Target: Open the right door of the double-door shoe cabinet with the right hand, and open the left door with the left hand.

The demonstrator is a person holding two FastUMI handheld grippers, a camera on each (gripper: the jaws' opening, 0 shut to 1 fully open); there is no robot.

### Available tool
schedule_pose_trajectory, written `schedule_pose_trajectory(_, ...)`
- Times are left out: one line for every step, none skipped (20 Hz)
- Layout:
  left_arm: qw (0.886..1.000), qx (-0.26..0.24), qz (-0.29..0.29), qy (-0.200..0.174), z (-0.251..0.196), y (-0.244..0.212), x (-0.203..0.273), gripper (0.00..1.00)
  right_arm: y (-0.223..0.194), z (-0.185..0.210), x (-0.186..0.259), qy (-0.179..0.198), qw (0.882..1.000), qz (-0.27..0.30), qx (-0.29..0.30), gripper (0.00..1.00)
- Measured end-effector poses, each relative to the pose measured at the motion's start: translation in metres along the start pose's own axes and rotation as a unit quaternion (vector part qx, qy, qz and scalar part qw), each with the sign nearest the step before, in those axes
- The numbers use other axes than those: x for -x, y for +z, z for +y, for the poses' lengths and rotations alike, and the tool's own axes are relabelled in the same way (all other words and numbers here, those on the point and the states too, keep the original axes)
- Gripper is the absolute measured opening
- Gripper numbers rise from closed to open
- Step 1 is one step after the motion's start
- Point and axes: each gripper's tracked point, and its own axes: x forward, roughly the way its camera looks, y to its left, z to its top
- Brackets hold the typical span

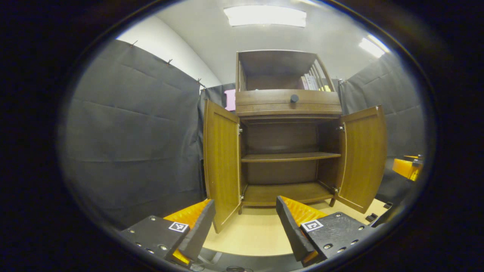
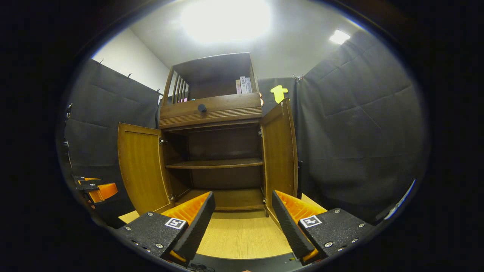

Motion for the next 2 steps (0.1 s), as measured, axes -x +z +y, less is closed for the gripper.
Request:
schedule_pose_trajectory(1.0, 0.0, -0.001, -0.002, 0.0, 0.0002, 0.0009, 0.97, 0.0, 0.0014, 0.0003, -0.001, 1.0, 0.0, 0.0, 0.93)
schedule_pose_trajectory(1.0, 0.0, 0.0, -0.002, 0.0002, 0.0001, 0.0016, 0.97, -0.0007, 0.002, 0.0004, -0.001, 1.0, 0.001, 0.0, 0.93)
